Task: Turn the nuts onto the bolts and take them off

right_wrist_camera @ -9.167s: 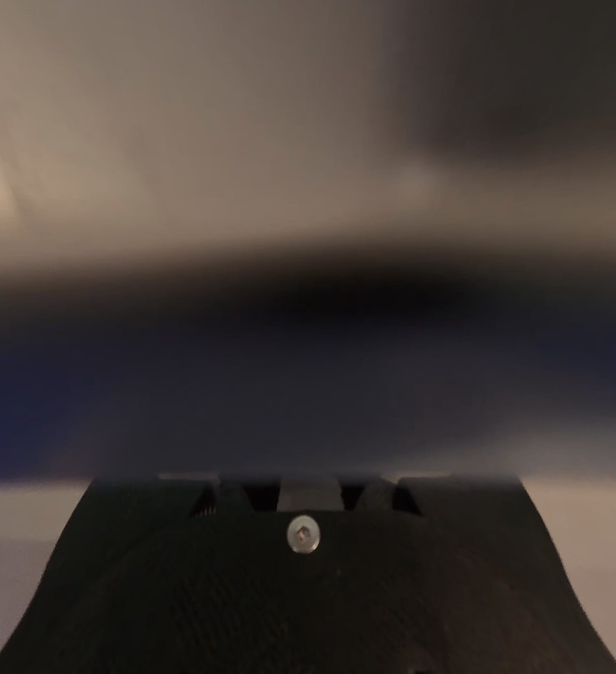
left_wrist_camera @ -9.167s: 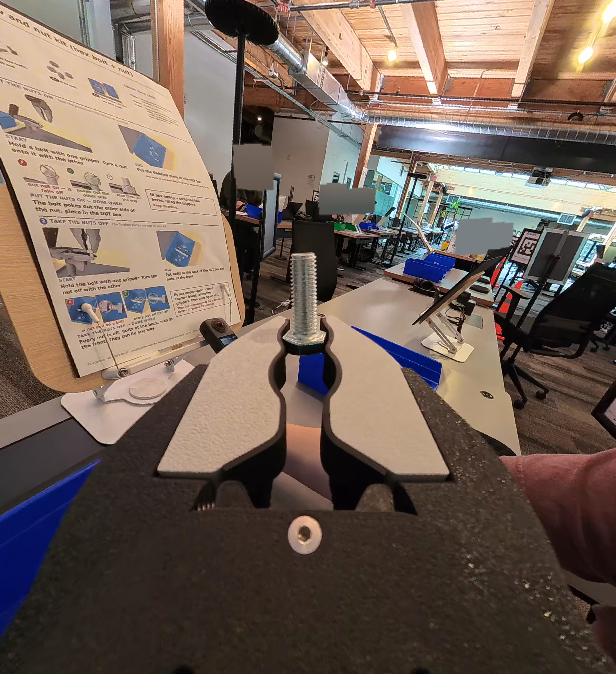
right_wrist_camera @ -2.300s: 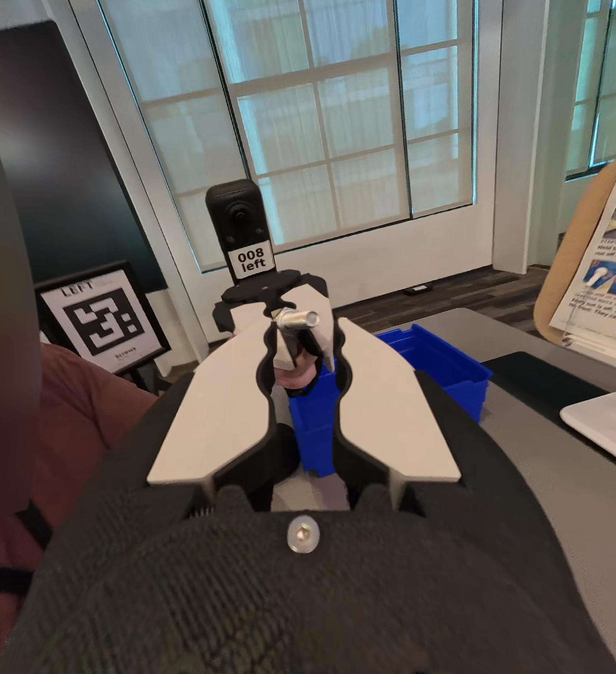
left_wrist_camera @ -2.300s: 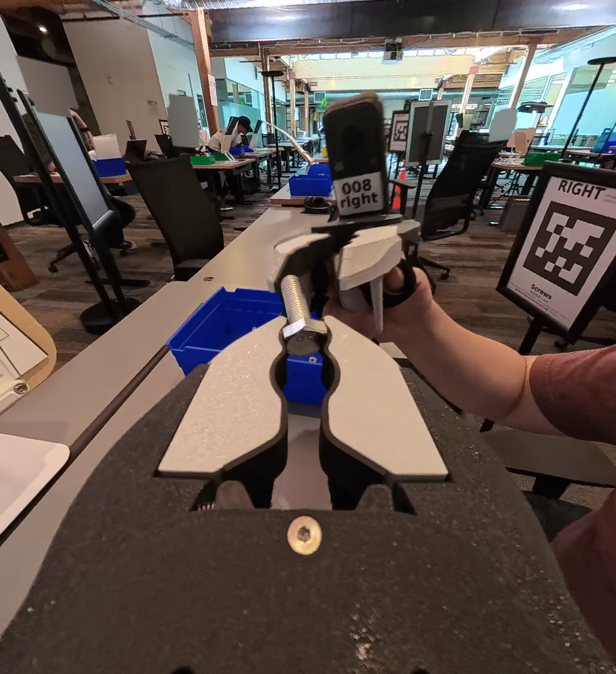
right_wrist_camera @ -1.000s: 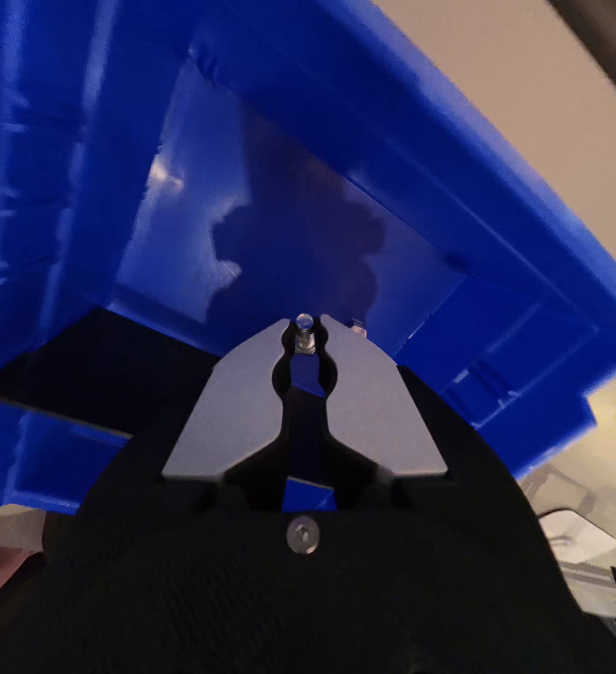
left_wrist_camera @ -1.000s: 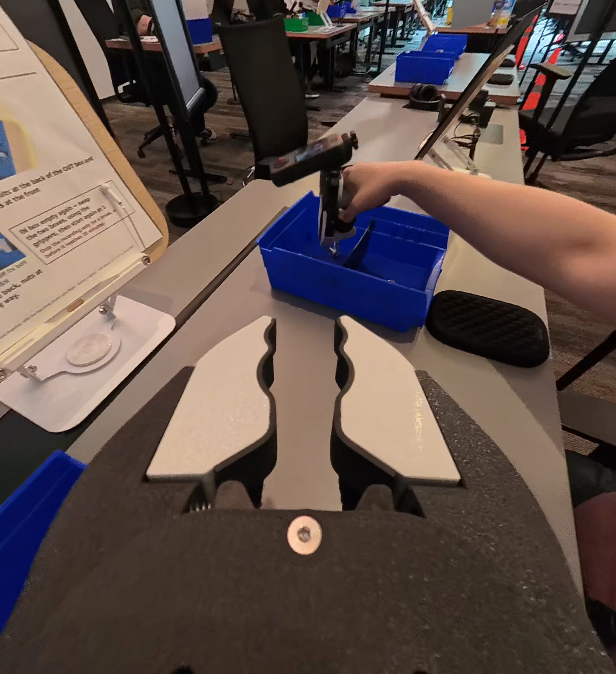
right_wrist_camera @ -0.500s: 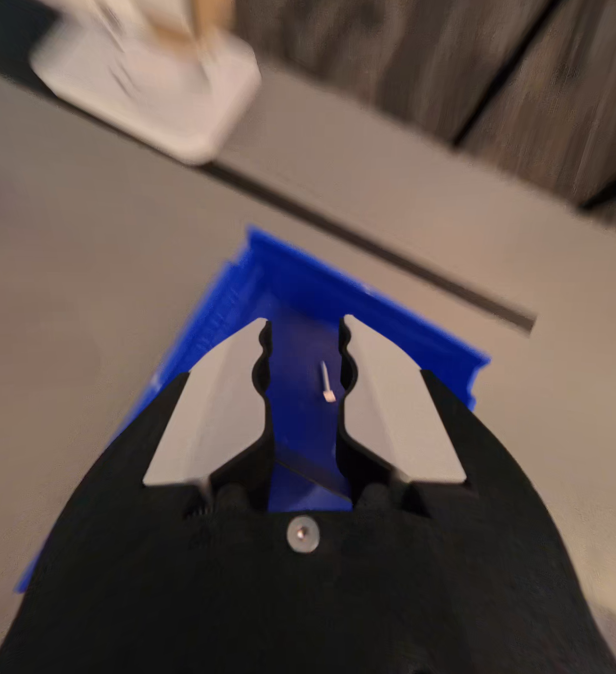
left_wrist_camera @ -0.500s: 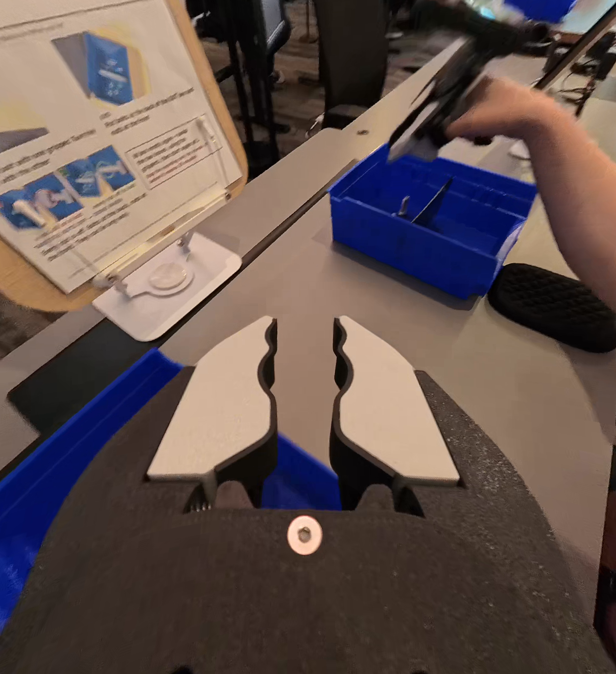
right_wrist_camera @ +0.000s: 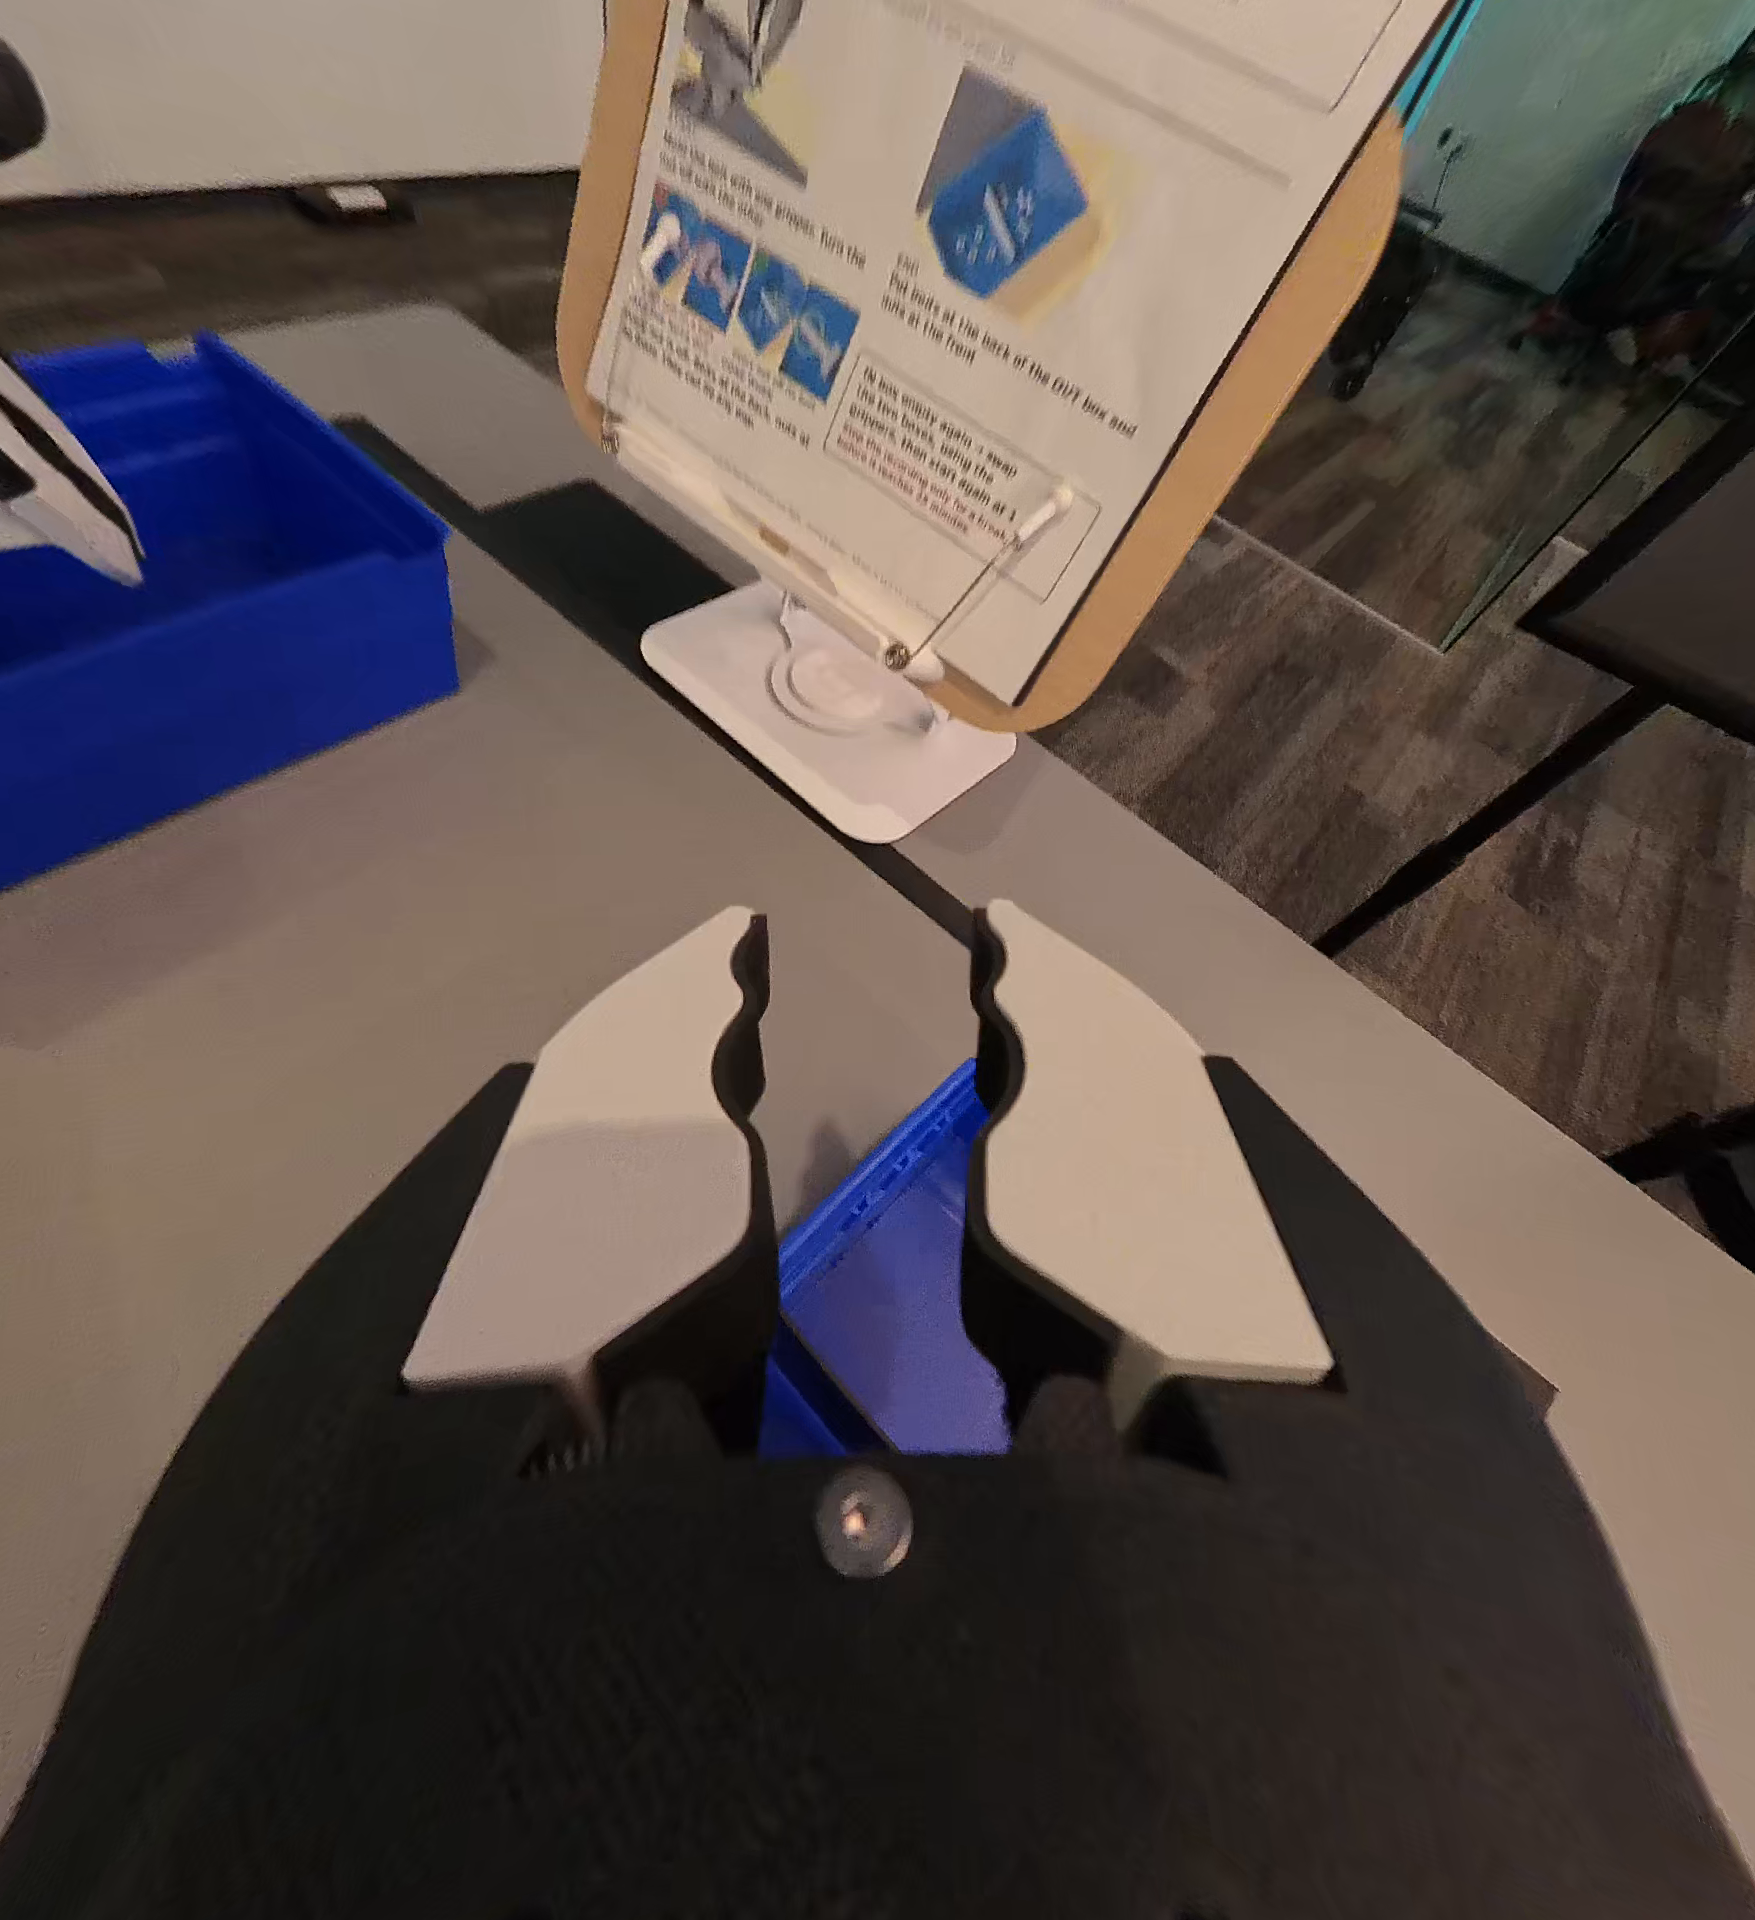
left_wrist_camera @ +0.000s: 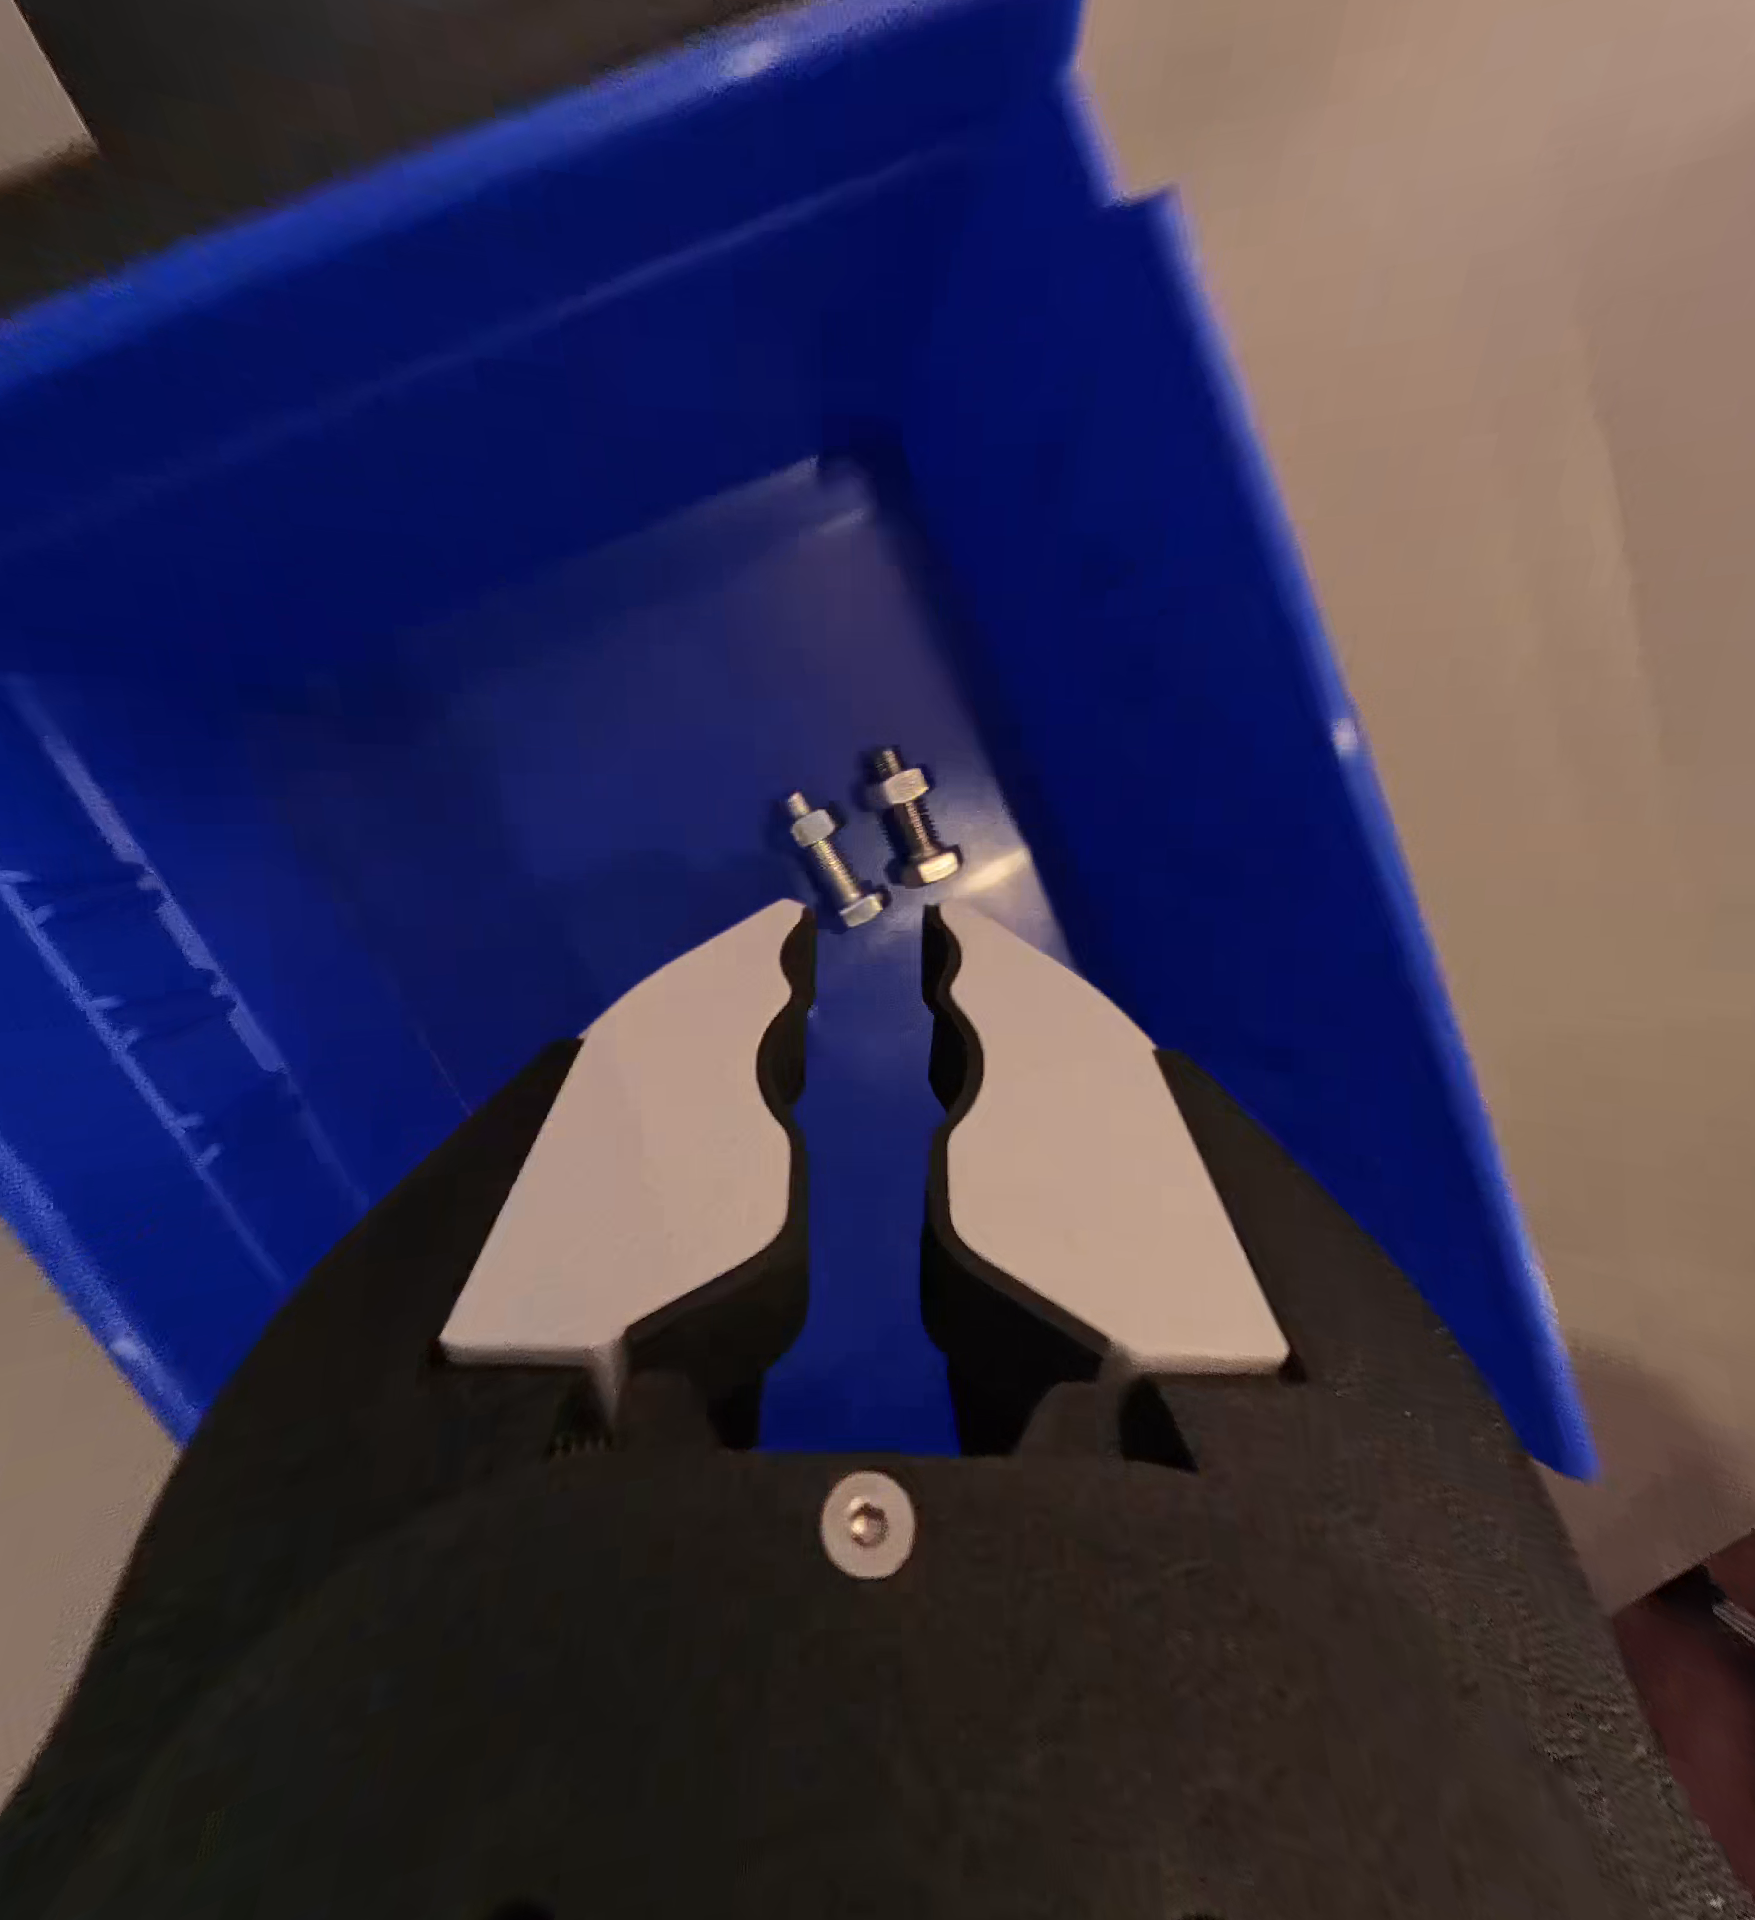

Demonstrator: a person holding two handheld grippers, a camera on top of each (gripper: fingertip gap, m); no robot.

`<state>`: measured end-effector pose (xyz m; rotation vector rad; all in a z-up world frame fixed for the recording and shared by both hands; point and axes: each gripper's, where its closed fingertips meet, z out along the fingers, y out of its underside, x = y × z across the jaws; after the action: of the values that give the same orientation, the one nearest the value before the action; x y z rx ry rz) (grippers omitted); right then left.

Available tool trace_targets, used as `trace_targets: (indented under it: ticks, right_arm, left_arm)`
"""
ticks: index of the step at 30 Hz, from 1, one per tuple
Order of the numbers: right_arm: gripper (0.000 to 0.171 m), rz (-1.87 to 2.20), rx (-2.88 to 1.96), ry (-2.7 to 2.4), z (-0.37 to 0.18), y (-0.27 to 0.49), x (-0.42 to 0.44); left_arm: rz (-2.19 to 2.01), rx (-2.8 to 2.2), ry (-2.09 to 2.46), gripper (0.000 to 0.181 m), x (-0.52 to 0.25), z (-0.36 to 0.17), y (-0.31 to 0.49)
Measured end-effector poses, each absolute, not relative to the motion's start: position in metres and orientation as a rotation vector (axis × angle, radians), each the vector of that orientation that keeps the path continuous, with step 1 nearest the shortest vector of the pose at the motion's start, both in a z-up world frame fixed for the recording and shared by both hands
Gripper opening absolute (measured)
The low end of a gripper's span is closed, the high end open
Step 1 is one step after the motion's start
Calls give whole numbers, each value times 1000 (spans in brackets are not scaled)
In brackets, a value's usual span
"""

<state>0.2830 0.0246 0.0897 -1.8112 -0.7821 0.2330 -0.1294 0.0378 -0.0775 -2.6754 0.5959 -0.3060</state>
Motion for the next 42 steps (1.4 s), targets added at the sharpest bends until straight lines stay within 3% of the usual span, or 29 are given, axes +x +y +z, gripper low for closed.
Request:
trace_targets:
  ticks: [5,8,19,24,26,30,34,37,42]
  right_arm:
    - [38,100,-1913,-840,62,39,281]
    - [40,35,-1954,-908,50,40,277]
    - [40,79,-1926,-962,54,29,264]
    - [38,50,-1910,-951,56,32,264]
    - [36,72,-1871,-919,64,34,260]
    - [35,298,-1623,-866,101,24,216]
    - [21,846,-1318,-1068,121,-39,138]
    - [22,1117,-1194,-1095,131,-68,118]
    - [21,1321,-1027,-936,164,-83,124]
  left_arm:
    - [-370,-2816,584,15,-120,-118,41]
    - [-343,-2851,561,21,-122,-125,43]
    - [-170,-2971,567,20,-134,-153,40]
    - [-4,-2923,710,10,-143,-151,46]
    - [119,-2821,713,9,-156,-135,58]
    - [-68,-2514,608,10,-141,-59,68]
    - [-522,-1933,872,10,-44,53,28]
    - [-774,-1469,1014,9,28,118,-26]
    - [-1053,-1358,1198,9,90,123,-86]
